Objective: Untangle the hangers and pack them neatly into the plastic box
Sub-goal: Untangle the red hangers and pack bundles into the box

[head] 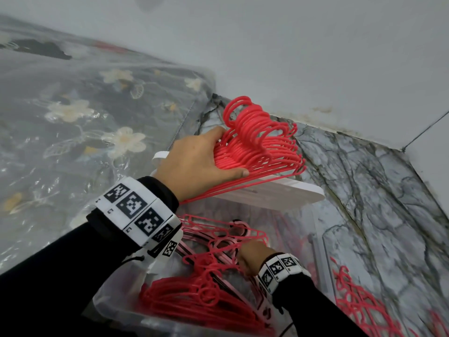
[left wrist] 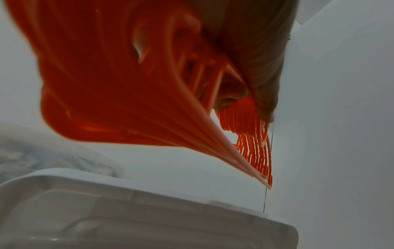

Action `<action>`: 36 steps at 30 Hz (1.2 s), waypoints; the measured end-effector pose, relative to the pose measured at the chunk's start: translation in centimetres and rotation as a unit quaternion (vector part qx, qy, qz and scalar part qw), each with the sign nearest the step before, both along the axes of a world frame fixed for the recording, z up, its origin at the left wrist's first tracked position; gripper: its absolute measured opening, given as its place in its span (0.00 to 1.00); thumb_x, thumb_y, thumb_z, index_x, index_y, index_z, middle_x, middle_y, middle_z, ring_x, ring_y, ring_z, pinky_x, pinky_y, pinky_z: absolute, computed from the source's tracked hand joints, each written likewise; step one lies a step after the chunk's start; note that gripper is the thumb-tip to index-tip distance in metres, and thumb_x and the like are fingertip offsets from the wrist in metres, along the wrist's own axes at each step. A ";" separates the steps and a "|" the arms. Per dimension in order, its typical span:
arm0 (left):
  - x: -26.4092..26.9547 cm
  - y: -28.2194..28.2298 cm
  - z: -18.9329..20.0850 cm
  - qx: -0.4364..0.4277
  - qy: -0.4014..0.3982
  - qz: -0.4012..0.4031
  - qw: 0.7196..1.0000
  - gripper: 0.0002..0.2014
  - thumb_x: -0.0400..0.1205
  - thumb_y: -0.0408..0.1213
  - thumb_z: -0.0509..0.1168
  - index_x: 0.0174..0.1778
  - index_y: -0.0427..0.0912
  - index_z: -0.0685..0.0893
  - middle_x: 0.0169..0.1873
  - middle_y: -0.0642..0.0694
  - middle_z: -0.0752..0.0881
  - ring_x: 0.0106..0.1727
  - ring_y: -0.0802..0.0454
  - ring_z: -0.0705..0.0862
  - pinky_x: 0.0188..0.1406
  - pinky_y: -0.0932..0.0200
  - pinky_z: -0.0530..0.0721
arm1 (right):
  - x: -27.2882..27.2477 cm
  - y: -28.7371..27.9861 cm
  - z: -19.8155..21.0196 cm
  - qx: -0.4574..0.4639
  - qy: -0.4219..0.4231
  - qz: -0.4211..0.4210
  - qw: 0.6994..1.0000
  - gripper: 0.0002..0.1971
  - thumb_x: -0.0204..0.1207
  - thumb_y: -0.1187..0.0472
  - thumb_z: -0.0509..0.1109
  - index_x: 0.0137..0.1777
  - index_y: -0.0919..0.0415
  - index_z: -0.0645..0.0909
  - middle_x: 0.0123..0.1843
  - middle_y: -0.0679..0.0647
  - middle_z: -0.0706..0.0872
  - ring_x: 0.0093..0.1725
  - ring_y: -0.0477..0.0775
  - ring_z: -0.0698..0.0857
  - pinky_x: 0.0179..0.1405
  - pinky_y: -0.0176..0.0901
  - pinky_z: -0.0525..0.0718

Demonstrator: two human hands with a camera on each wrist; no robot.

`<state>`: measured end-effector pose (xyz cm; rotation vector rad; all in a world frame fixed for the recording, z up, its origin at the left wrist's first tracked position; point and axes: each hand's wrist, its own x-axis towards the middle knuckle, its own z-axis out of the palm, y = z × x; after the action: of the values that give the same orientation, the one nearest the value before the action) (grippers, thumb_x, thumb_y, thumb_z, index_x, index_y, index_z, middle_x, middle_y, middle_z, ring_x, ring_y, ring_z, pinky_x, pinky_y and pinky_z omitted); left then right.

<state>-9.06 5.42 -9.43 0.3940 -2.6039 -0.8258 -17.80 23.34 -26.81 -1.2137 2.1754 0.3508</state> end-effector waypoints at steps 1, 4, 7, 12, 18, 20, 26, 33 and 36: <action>0.0 0.0 0.0 -0.004 0.000 0.002 1.000 0.36 0.66 0.66 0.72 0.66 0.49 0.77 0.50 0.52 0.89 0.50 0.49 0.87 0.52 0.50 0.83 | 0.1 0.1 0.0 0.000 0.000 -0.001 1.000 0.12 0.76 0.69 0.63 0.55 0.72 0.84 0.56 0.71 0.86 0.57 0.68 0.85 0.54 0.51 0.81; 0.0 -0.2 -0.1 -0.017 -0.001 0.004 1.000 0.37 0.66 0.67 0.71 0.66 0.49 0.77 0.50 0.51 0.89 0.50 0.49 0.87 0.51 0.50 0.83 | 0.3 0.4 -0.4 -0.001 0.027 -0.002 1.000 0.16 0.77 0.71 0.61 0.64 0.71 0.80 0.63 0.69 0.83 0.63 0.67 0.82 0.60 0.53 0.79; 0.0 -0.3 -0.2 -0.017 0.001 0.004 1.000 0.37 0.66 0.68 0.71 0.66 0.49 0.77 0.50 0.52 0.89 0.50 0.50 0.87 0.51 0.50 0.83 | 0.7 0.4 -0.6 0.018 0.037 0.005 0.999 0.19 0.78 0.72 0.59 0.68 0.72 0.76 0.67 0.69 0.80 0.67 0.67 0.80 0.64 0.55 0.77; -0.2 -0.4 -0.5 -0.024 0.002 0.010 1.000 0.37 0.65 0.69 0.69 0.65 0.50 0.77 0.48 0.53 0.89 0.48 0.50 0.87 0.50 0.49 0.84 | 0.7 0.3 -0.5 0.016 0.057 0.012 0.998 0.18 0.80 0.72 0.57 0.69 0.72 0.75 0.68 0.68 0.79 0.69 0.67 0.78 0.66 0.57 0.77; -0.3 -0.3 -0.4 -0.035 0.007 0.022 0.999 0.37 0.66 0.68 0.70 0.67 0.50 0.76 0.50 0.51 0.88 0.50 0.48 0.87 0.50 0.51 0.83 | 0.8 0.9 -0.8 0.055 0.024 0.005 0.998 0.20 0.84 0.69 0.51 0.73 0.69 0.71 0.74 0.68 0.74 0.72 0.65 0.75 0.70 0.57 0.74; -0.3 -0.3 -0.4 -0.040 0.008 0.022 0.999 0.38 0.66 0.68 0.70 0.67 0.49 0.76 0.50 0.51 0.88 0.50 0.47 0.87 0.50 0.50 0.83 | 1.0 1.1 -0.8 0.060 0.008 -0.005 0.998 0.20 0.84 0.69 0.51 0.74 0.68 0.71 0.74 0.68 0.73 0.72 0.65 0.75 0.69 0.57 0.74; -0.5 -0.3 -0.5 -0.042 0.007 0.023 0.999 0.37 0.65 0.69 0.69 0.65 0.49 0.77 0.48 0.50 0.88 0.49 0.47 0.87 0.47 0.52 0.82 | 0.2 1.3 0.5 0.050 0.052 0.014 0.997 0.19 0.82 0.71 0.54 0.72 0.71 0.71 0.69 0.71 0.77 0.69 0.67 0.78 0.66 0.57 0.75; -0.3 -0.4 -0.5 -0.048 0.026 0.026 0.998 0.36 0.65 0.68 0.69 0.63 0.49 0.78 0.47 0.52 0.88 0.47 0.47 0.87 0.39 0.58 0.74 | 0.2 0.9 1.7 0.076 0.136 0.102 0.982 0.16 0.81 0.70 0.56 0.65 0.67 0.80 0.65 0.64 0.83 0.66 0.67 0.81 0.63 0.59 0.78; -0.2 -0.4 -0.5 -0.047 0.026 0.024 0.998 0.33 0.66 0.67 0.70 0.60 0.48 0.78 0.44 0.52 0.88 0.45 0.48 0.86 0.40 0.56 0.77 | 0.2 0.6 2.2 0.051 0.158 0.122 0.979 0.17 0.81 0.71 0.55 0.65 0.67 0.80 0.65 0.64 0.83 0.65 0.67 0.81 0.60 0.58 0.80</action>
<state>-9.25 4.97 -9.96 0.4022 -2.5626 -0.6854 -17.63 23.93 -24.58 -1.4505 2.2358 0.7969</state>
